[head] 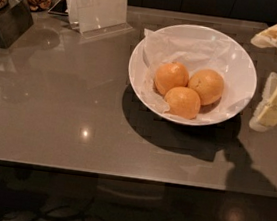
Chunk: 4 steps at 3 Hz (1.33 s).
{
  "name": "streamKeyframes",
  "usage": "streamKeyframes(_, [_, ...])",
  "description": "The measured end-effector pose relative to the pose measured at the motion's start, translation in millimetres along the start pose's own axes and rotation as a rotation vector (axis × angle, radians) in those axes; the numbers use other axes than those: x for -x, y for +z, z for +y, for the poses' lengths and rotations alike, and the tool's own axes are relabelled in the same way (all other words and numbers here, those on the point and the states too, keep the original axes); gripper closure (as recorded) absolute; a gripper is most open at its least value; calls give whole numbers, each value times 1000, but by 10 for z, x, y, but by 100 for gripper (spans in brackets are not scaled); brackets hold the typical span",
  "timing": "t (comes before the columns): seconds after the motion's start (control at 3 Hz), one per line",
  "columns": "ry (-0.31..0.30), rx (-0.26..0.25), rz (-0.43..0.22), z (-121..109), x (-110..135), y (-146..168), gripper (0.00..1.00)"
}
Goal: Pick orange from white bowl
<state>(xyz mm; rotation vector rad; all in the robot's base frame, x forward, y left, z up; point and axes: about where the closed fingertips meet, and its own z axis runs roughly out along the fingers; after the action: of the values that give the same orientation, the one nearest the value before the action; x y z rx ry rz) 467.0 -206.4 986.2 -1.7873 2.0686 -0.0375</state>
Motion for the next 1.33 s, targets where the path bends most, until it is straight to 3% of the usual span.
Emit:
streamKeyframes(0.33, [-34, -55, -25, -116, 137, 0, 0])
streamKeyframes(0.67, [-35, -61, -28, -132, 146, -1, 0])
streamKeyframes(1.0, [-45, -28, -41, -271, 94, 96, 0])
streamKeyframes(1.33, [-47, 18, -131, -531, -2, 249, 0])
